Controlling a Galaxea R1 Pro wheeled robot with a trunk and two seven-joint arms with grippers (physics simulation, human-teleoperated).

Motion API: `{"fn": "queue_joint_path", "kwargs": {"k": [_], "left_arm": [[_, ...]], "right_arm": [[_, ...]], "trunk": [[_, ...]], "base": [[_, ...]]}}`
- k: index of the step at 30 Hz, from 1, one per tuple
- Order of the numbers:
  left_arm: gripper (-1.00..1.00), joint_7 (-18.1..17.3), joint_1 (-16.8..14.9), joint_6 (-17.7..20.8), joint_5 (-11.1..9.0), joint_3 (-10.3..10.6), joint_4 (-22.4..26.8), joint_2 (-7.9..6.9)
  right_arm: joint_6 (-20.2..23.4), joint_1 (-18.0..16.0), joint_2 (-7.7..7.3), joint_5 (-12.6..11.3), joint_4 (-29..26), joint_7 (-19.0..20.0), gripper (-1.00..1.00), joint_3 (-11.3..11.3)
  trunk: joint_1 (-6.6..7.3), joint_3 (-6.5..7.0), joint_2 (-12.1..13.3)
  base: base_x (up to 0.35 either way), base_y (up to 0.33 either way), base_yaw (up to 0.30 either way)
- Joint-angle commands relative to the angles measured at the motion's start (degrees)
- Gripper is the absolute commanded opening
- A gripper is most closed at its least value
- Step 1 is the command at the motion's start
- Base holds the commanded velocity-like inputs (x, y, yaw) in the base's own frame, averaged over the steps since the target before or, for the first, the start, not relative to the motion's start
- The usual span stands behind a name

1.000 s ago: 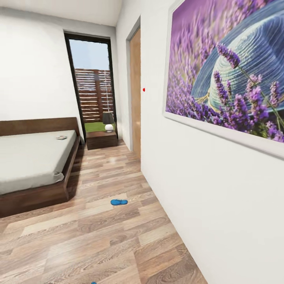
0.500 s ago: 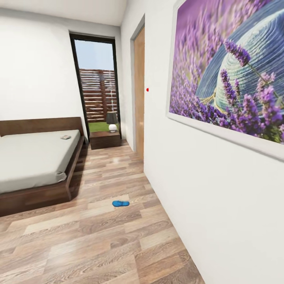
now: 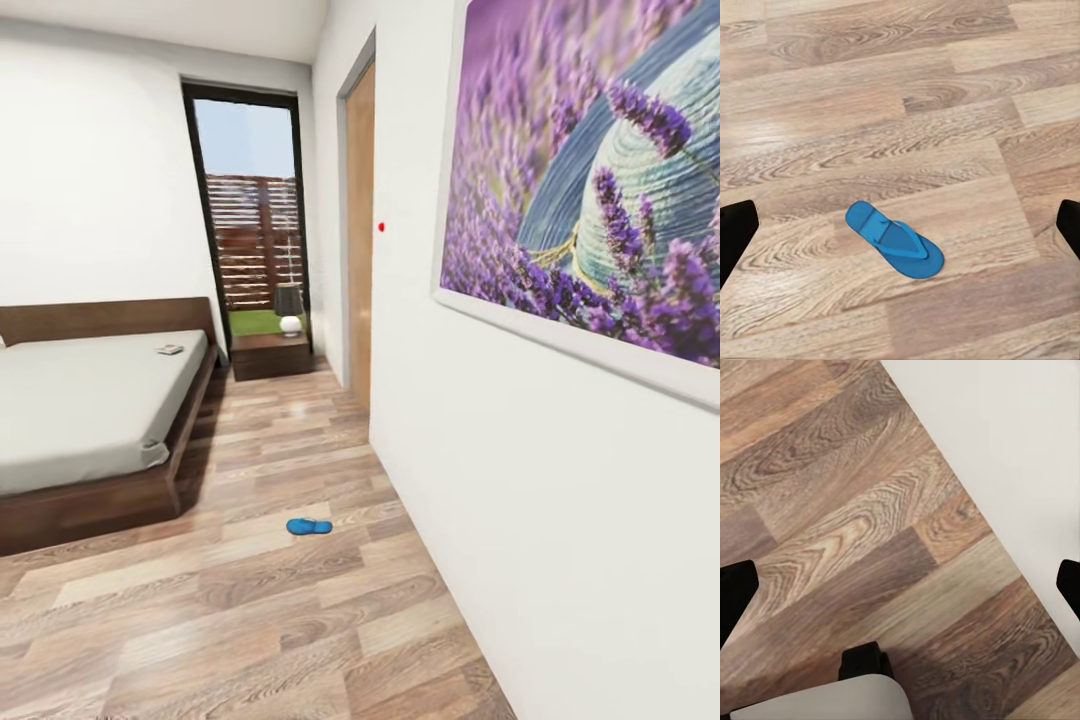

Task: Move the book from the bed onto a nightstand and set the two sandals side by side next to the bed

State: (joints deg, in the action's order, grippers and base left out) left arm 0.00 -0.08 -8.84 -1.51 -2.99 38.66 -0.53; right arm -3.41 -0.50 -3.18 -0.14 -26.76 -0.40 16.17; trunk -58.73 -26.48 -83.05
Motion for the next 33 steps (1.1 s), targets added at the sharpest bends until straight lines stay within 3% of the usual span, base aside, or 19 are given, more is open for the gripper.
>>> {"fn": "queue_joint_path", "kwargs": {"k": [1,19,33], "left_arm": [[1.0,0.0,0.0,-0.1,-0.2,0.0,0.0,0.0],[1.0,0.0,0.0,-0.1,-0.2,0.0,0.0,0.0],[1.0,0.0,0.0,-0.1,-0.2,0.0,0.0,0.0]], "right_arm": [[-0.2,0.0,0.01,0.0,0.0,0.0,1.0,0.1],[-0.2,0.0,0.01,0.0,0.0,0.0,1.0,0.1],[-0.2,0.0,0.01,0.0,0.0,0.0,1.0,0.1]], "trunk": [[0.0,-0.05,0.0],[0.0,-0.05,0.0],[0.0,-0.05,0.0]], "base": [[0.014,0.0,0.256],[0.003,0.0,0.281],[0.121,-0.101,0.038]]}}
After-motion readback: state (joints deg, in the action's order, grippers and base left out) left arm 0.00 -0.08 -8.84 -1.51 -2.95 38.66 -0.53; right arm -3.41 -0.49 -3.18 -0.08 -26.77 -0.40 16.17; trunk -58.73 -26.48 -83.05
